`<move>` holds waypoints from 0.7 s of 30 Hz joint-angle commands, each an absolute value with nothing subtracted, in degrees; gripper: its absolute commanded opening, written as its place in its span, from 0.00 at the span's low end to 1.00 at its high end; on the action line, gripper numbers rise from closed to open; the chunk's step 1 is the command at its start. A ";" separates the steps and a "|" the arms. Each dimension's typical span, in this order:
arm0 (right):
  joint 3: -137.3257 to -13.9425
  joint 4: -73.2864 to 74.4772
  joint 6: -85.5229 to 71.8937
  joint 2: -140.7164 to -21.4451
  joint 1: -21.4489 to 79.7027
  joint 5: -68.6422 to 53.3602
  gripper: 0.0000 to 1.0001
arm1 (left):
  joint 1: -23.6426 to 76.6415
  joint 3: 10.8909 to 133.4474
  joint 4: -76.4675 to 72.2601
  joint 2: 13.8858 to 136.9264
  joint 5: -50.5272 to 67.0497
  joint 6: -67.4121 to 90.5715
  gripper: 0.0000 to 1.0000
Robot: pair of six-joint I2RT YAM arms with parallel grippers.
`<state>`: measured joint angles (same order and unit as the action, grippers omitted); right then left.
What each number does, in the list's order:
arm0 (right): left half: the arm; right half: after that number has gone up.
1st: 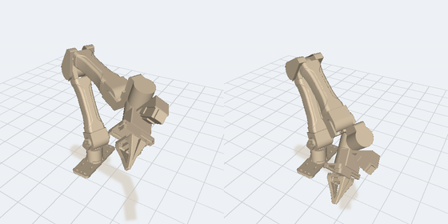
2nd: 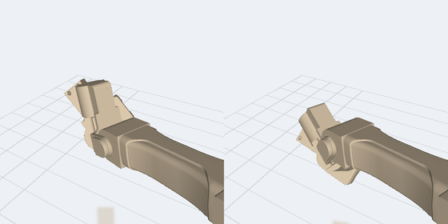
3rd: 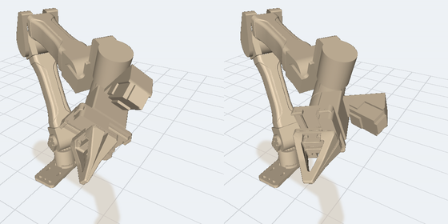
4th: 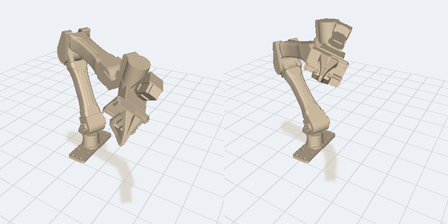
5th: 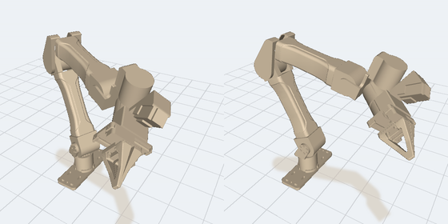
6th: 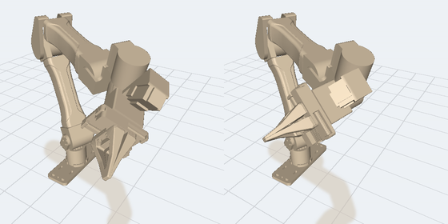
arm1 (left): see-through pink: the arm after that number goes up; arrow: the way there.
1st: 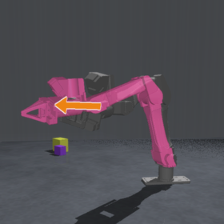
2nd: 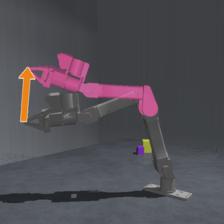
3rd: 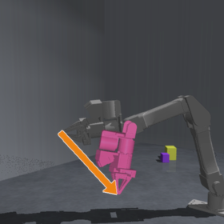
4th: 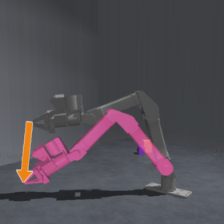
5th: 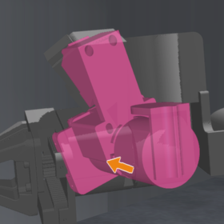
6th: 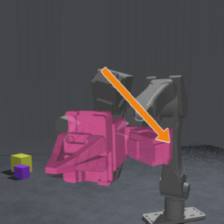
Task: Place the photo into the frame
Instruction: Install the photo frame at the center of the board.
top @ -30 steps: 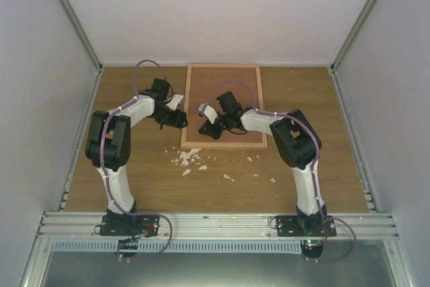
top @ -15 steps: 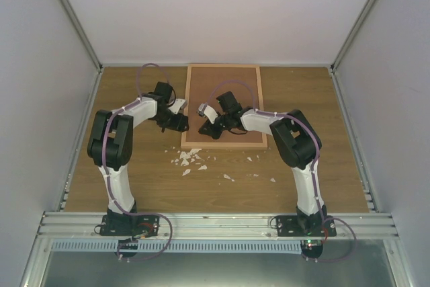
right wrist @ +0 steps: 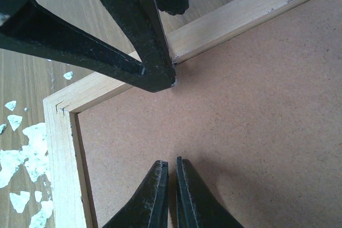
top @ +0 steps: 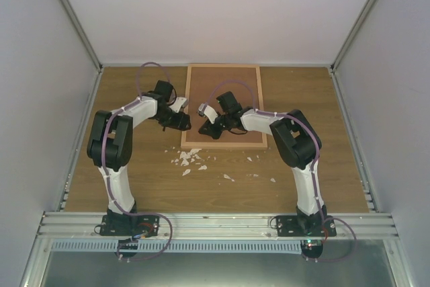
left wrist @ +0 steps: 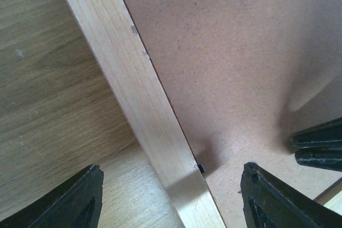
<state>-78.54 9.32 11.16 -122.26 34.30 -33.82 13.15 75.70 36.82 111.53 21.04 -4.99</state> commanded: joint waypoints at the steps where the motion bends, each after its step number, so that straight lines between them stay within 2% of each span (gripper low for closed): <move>1: -75.77 16.78 11.00 -127.53 32.92 -25.75 0.09 | 13.26 76.48 35.99 109.58 21.19 -4.06 0.72; 21: -75.57 16.71 11.10 -127.44 32.73 -25.83 0.09 | 11.68 76.05 35.56 112.43 17.99 -2.89 0.71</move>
<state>-78.54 9.30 11.14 -122.26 34.26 -33.95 12.05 75.96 36.80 111.70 19.11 -3.40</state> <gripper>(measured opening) 0.092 0.707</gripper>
